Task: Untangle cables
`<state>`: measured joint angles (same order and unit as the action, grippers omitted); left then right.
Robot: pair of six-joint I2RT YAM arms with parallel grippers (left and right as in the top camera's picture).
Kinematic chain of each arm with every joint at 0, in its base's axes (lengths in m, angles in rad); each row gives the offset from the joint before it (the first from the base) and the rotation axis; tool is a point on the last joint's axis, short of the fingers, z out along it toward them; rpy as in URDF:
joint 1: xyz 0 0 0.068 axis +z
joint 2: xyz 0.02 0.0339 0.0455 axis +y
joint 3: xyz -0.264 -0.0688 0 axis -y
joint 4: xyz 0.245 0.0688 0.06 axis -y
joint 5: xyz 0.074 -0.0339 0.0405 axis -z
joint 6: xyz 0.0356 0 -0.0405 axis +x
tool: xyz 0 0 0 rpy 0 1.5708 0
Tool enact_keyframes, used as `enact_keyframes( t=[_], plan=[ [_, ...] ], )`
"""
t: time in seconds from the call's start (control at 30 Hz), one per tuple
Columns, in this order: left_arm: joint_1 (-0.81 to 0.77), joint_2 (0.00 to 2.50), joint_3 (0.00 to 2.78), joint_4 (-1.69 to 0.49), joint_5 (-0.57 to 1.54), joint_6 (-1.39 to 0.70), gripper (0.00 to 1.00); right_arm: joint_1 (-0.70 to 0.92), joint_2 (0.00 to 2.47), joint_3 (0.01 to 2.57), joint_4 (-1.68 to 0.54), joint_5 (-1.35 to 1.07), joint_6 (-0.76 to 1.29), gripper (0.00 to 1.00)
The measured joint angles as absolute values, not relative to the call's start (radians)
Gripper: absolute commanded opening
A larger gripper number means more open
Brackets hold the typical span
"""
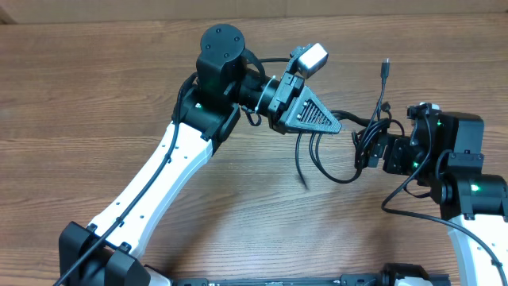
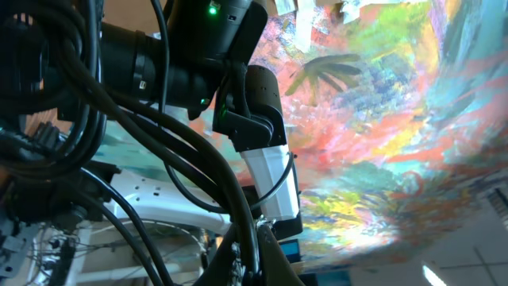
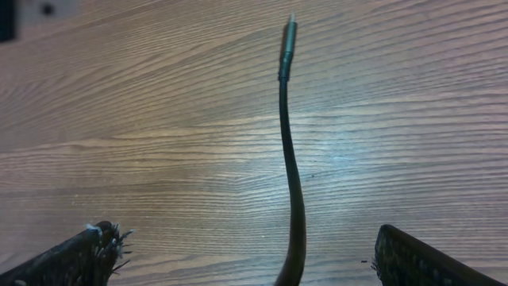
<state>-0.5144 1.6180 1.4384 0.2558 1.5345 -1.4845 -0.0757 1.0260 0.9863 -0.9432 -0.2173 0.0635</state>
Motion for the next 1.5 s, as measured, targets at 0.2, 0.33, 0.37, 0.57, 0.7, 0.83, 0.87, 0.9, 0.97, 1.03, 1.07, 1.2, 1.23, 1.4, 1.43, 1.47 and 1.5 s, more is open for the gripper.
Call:
enact_keyframes(
  t=[0.2, 0.33, 0.37, 0.57, 0.7, 0.83, 0.87, 0.9, 0.97, 1.03, 1.07, 1.2, 1.23, 1.4, 1.43, 1.47, 1.5],
  plan=[
    [-0.514, 1.618, 1.438, 0.305, 1.535, -1.490, 0.04, -0.076, 1.026, 0.986, -0.945, -0.210, 0.075, 1.00],
    [-0.514, 1.618, 1.439, 0.337, 1.542, -1.464, 0.04, -0.076, 1.026, 0.986, -0.945, -0.204, 0.079, 1.00],
    [-0.514, 1.618, 1.438, 0.337, 1.542, -1.465, 0.04, -0.076, 1.026, 0.986, -0.944, -0.197, 0.078, 1.00],
    [-0.514, 1.618, 1.438, 0.337, 1.542, -1.553, 0.04, -0.076, 1.026, 0.986, -0.891, -0.110, 0.078, 1.00],
    [-0.514, 1.618, 1.438, 0.337, 1.542, -1.582, 0.04, -0.076, 1.026, 0.986, -0.844, -0.033, 0.078, 1.00],
    [-0.514, 1.618, 1.438, 0.337, 1.541, -1.599, 0.04, -0.073, 1.026, 0.986, -0.793, 0.072, 0.078, 1.00],
    [-0.514, 1.618, 1.438, 0.337, 1.542, -1.599, 0.04, -0.072, 1.026, 0.986, -0.781, 0.099, 0.078, 1.00],
    [-0.514, 1.618, 1.438, 0.337, 1.542, -1.599, 0.04, -0.072, 1.026, 0.986, -0.768, 0.131, 0.078, 1.00],
    [-0.514, 1.618, 1.439, 0.339, 1.542, -1.599, 0.04, -0.072, 1.028, 0.986, -0.745, 0.194, 0.078, 1.00],
    [-0.514, 1.618, 1.439, 0.340, 1.542, -1.599, 0.04, -0.072, 1.030, 0.986, -0.717, 0.240, 0.079, 1.00],
    [-0.514, 1.618, 1.439, 0.340, 1.543, -1.600, 0.04, -0.072, 1.031, 0.986, -0.701, 0.268, 0.078, 1.00],
    [-0.514, 1.618, 1.439, 0.340, 1.545, -1.602, 0.04, -0.072, 1.032, 0.986, -0.704, 0.296, 0.078, 1.00],
    [-0.514, 1.618, 1.439, 0.341, 1.546, -1.601, 0.04, -0.072, 1.032, 0.986, -0.720, 0.294, 0.078, 1.00],
    [-0.506, 1.618, 1.439, 0.341, 1.554, -1.535, 0.04, -0.072, 1.032, 0.986, -0.809, 0.192, 0.078, 1.00],
    [-0.500, 1.618, 1.439, 0.341, 1.554, -1.515, 0.04, -0.072, 1.033, 0.986, -0.823, 0.163, 0.078, 1.00],
    [-0.488, 1.618, 1.439, 0.341, 1.557, -1.482, 0.04, -0.072, 1.034, 0.986, -0.840, 0.113, 0.079, 1.00],
    [-0.480, 1.618, 1.439, 0.340, 1.557, -1.458, 0.04, -0.072, 1.034, 0.986, -0.856, 0.064, 0.080, 1.00]
  ],
)
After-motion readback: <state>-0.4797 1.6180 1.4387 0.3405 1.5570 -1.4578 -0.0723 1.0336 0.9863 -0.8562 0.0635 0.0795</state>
